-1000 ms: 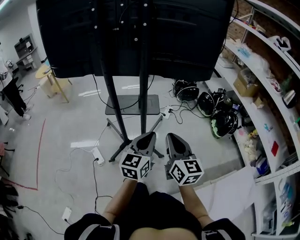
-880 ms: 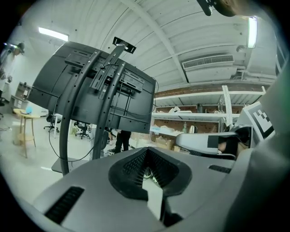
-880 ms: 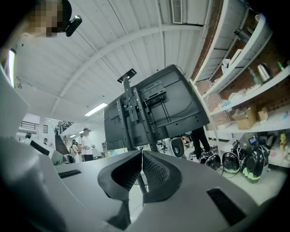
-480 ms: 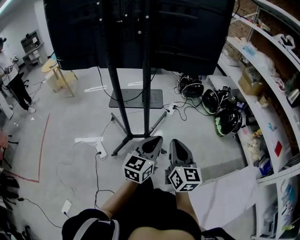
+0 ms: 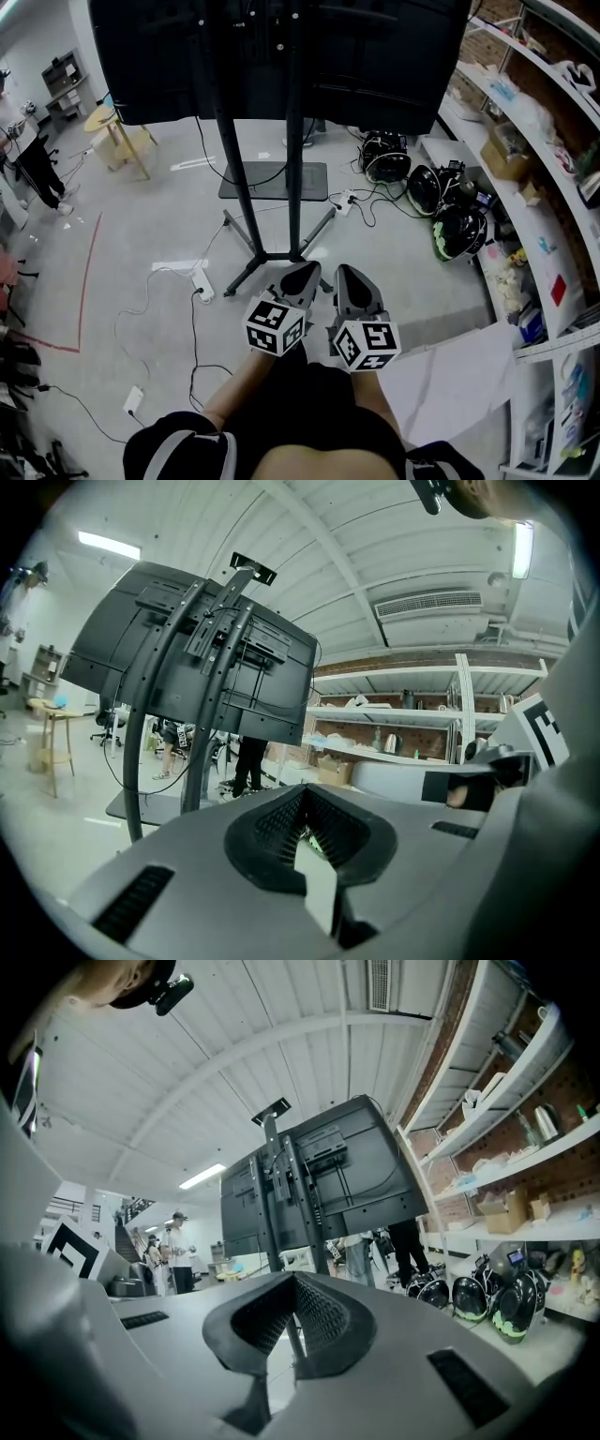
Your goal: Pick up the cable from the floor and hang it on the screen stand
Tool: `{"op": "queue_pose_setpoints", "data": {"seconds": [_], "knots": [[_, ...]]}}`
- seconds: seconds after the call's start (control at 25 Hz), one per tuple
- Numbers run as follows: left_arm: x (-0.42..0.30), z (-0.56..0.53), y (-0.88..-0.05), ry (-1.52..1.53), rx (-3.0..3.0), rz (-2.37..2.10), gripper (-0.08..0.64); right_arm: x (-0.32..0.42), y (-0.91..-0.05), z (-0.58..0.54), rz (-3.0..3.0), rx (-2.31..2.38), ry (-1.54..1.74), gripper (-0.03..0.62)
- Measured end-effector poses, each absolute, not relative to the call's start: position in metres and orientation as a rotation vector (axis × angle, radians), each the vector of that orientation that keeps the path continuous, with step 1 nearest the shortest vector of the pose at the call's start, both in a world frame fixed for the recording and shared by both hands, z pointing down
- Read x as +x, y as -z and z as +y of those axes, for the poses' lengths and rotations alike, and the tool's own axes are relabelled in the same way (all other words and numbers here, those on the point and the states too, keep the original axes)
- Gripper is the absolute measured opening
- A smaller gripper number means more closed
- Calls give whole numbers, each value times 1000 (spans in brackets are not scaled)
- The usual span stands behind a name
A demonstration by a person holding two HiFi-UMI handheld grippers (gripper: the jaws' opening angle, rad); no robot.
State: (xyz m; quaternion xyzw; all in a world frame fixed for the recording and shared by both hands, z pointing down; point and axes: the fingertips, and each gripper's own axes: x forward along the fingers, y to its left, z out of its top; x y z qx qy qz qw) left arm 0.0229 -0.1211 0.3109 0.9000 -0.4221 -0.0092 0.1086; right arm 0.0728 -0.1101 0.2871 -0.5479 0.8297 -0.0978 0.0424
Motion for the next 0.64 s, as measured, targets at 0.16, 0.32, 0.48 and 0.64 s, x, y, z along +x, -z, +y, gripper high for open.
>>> {"op": "queue_pose_setpoints", "data": {"seconds": [0.16,0.32,0.48,0.64], "knots": [[25,-120,-310,21,2653,-1249,8,67,-286,-106,2562,-1647,290,23],[27,-121,-311,14,2655,-1245,8,66,-287,-105,2558,-1645,290,23],[26,-124,-312,-6,2655,-1247,8,72,-286,-108,2539,-1665,285,23],[27,-125,-316,-24,2661,-1238,8,77,-290,-109,2521,-1685,285,23]]}}
